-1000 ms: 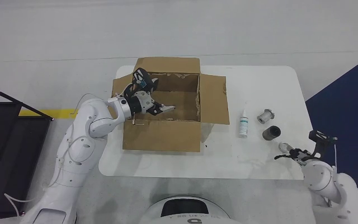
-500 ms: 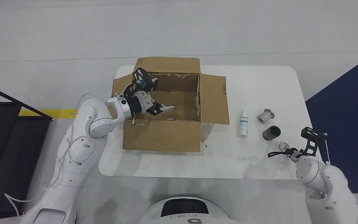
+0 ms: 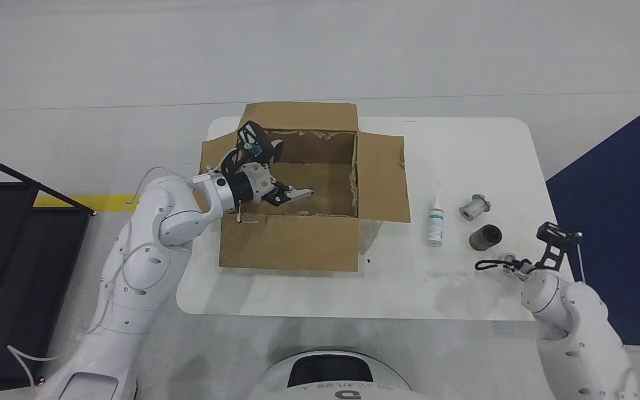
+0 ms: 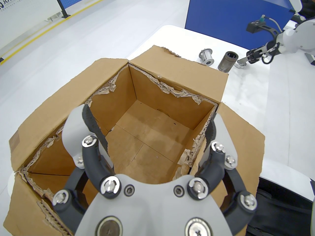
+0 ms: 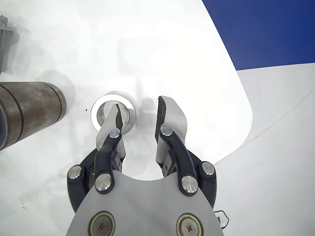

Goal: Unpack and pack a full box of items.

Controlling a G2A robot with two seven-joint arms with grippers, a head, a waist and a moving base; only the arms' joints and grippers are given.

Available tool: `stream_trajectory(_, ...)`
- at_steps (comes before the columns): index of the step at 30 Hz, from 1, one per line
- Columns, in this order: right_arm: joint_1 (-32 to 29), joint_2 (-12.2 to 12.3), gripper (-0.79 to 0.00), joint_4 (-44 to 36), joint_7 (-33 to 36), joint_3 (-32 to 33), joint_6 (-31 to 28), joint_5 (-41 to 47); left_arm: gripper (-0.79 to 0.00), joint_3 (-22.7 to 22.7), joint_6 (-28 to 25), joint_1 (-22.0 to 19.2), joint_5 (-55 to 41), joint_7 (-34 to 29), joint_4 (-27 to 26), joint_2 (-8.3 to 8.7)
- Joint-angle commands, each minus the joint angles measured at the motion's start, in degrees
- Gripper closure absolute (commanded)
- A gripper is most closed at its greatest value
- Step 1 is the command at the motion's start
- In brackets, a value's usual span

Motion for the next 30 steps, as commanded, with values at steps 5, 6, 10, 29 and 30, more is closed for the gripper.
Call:
stream_trajectory(5, 2.0, -0.2, -0.102, 1.5, 1.0, -0.8, -0.2, -0.9, -0.785, 0.0, 0.0, 0.0, 0.0, 0.0, 0.0, 0.00)
stream_trajectory(6, 2.3, -0.2, -0.095, 1.9, 1.2, -0.9, -0.5, -1.0, -0.785, 0.0, 0.0, 0.0, 0.0, 0.0, 0.0, 0.00)
stream_trajectory(10, 3.2, -0.3, -0.126, 2.9, 2.0, -1.2, -1.3, -1.4, -0.785, 0.0, 0.0, 0.0, 0.0, 0.0, 0.0, 0.00)
stream_trajectory(29, -6.5, -2.0, 0.000, -9.5, -6.3, 10.7, -6.9, 18.0, -0.785, 0.0, 0.0, 0.0, 0.0, 0.0, 0.0, 0.00)
stream_trajectory(30, -7.5, -2.2, 0.000, -10.4, -6.9, 11.1, -7.5, 19.3, -0.785, 0.0, 0.0, 0.0, 0.0, 0.0, 0.0, 0.00)
